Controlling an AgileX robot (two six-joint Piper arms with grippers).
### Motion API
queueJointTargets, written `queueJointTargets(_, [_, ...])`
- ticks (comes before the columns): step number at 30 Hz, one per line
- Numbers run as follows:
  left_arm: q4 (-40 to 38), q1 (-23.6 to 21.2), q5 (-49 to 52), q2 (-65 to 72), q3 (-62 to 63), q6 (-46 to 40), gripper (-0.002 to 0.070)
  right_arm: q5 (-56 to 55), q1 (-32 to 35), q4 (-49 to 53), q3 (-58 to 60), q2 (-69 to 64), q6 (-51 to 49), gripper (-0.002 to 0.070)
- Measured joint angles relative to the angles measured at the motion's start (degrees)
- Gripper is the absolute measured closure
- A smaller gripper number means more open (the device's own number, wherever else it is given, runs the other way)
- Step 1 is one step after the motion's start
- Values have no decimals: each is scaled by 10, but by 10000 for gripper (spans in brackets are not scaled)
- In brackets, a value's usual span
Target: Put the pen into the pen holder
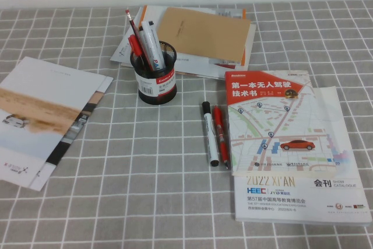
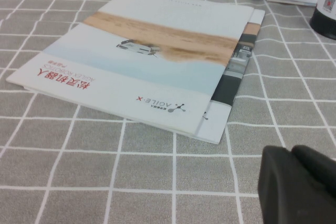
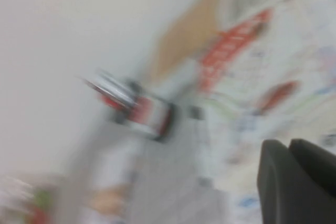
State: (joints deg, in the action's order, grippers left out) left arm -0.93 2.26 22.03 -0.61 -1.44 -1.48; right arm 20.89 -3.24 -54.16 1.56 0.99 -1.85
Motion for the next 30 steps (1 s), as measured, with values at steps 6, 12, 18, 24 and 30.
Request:
queueJointTargets(6, [0,0,0,0,0,0,678,-12,0,-63,0,0,35,689])
queueJointTargets(12, [0,0,0,0,0,0,678,-28,0,-65,0,0,46,689])
queueJointTargets(18, [0,0,0,0,0,0,678,-18,0,-34,-78,-49,79,689])
queueJointTargets(24, [0,0,0,0,0,0,678,105,0,55,-272,-254,138,689])
queueJointTargets(30, [0,0,0,0,0,0,678,304,-1,79,-496,-506,196,689])
